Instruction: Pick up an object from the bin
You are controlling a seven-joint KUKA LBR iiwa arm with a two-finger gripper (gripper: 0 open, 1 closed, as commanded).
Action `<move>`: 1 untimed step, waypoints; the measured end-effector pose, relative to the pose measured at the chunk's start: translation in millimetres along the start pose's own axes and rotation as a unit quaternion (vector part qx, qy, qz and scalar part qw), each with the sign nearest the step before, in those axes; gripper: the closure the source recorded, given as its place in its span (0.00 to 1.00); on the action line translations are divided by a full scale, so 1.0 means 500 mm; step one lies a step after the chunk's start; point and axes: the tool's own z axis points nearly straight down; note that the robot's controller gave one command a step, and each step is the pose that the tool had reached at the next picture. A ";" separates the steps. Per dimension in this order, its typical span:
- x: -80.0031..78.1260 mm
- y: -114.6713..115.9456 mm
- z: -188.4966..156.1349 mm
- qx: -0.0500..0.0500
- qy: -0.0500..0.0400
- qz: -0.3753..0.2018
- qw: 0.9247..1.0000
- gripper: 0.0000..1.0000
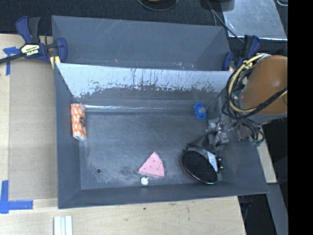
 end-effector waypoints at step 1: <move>-0.003 -0.002 -0.034 0.001 -0.002 0.000 1.000 1.00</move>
Offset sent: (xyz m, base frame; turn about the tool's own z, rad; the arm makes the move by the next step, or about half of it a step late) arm 0.0001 0.0001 0.0649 0.0000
